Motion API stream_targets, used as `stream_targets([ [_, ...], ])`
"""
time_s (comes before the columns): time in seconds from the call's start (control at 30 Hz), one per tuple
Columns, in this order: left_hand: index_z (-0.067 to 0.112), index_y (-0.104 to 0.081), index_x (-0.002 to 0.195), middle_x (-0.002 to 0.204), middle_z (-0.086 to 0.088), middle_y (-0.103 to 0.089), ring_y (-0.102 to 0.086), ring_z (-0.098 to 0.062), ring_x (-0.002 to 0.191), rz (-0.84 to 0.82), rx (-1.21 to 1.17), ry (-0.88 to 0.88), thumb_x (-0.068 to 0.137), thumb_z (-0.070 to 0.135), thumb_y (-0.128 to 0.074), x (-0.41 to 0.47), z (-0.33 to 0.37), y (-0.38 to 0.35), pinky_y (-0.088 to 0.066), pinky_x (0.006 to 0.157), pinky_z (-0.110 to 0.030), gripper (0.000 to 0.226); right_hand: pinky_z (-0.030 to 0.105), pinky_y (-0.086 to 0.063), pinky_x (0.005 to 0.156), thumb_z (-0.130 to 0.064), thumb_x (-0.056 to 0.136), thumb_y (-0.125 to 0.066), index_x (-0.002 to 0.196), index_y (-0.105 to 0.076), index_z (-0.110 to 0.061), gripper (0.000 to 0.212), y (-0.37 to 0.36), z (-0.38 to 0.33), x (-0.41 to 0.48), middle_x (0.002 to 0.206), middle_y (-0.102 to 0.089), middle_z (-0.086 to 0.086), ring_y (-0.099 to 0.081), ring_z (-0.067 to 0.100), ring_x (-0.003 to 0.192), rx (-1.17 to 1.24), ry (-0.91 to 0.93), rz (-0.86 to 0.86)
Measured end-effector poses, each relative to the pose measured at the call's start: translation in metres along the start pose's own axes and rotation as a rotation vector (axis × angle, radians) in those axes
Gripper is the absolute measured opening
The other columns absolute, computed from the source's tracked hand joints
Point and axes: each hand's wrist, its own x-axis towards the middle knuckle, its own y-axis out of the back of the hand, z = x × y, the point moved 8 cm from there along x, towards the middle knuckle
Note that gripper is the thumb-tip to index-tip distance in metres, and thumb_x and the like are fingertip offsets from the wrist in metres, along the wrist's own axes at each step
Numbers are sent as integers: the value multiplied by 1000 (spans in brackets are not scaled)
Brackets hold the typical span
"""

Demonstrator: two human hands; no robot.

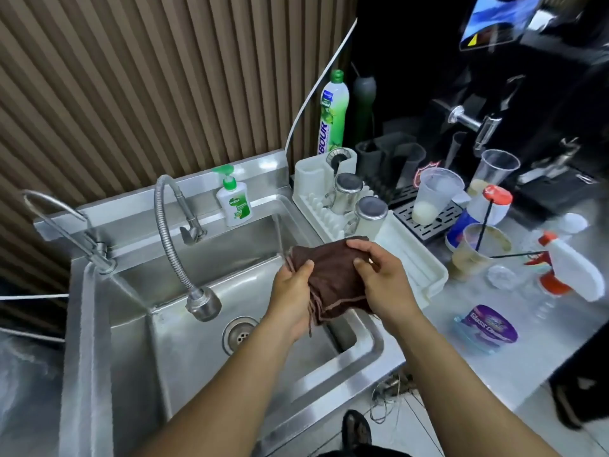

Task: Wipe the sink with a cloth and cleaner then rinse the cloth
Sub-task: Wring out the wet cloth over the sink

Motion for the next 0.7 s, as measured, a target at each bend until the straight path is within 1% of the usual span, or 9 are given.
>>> stream_targets([
  [0.1,10,-68,114,104,-17,-76,-75,-35,93,3,65,42,99,6,-60,16,-23,-29,-60,85,-52,18,36,-60,87,1,99,-49,106,-73,-30,40,40,11,17,112,-71,-7,-68,15,103,-65,4,86],
  [0.2,18,-71,101,102,-12,-77,-74,-32,94,27,154,35,97,5,-61,32,-40,-59,-59,87,-51,17,37,-56,97,1,97,-50,104,-73,-33,42,76,22,40,111,-69,-16,-66,7,103,-145,-9,138],
  [0.3,24,-72,90,97,-8,-77,-75,-30,90,60,249,52,95,8,-59,53,-58,-83,-60,86,-51,22,43,-58,93,-2,95,-50,102,-73,-37,42,101,38,68,111,-69,-15,-68,12,99,-223,-58,170],
  [0.37,22,-71,90,95,-9,-76,-74,-30,88,87,312,79,94,9,-56,65,-67,-93,-61,85,-49,20,46,-59,88,-4,93,-50,101,-73,-38,42,111,47,85,108,-71,-9,-68,16,94,-289,-80,161],
  [0.43,20,-70,92,96,-12,-76,-73,-31,87,110,351,103,90,11,-53,74,-73,-103,-61,83,-47,19,47,-59,87,-3,91,-48,102,-72,-34,41,117,56,102,103,-72,-3,-67,20,91,-351,-91,130],
  [0.5,19,-68,96,97,-13,-74,-71,-30,87,126,415,121,91,13,-51,79,-76,-110,-59,79,-39,19,42,-56,92,1,89,-47,105,-71,-28,41,119,62,116,107,-72,-1,-67,21,98,-424,-95,101],
  [0.57,17,-67,100,99,-12,-72,-69,-31,91,139,505,115,92,9,-48,83,-75,-115,-59,84,-41,22,36,-53,95,2,89,-47,107,-70,-27,41,118,68,126,113,-71,-1,-64,20,104,-506,-99,65],
  [0.63,13,-66,106,102,-12,-71,-68,-32,94,142,612,103,88,6,-46,86,-74,-118,-58,90,-44,27,29,-49,91,0,89,-46,111,-70,-27,42,118,73,133,117,-70,-2,-62,20,107,-600,-109,30],
  [0.7,10,-63,109,104,-12,-68,-65,-31,94,139,695,93,87,6,-45,88,-71,-123,-57,87,-40,29,27,-47,85,-3,91,-45,114,-70,-30,43,120,77,137,119,-69,-3,-61,19,105,-691,-115,-5],
])
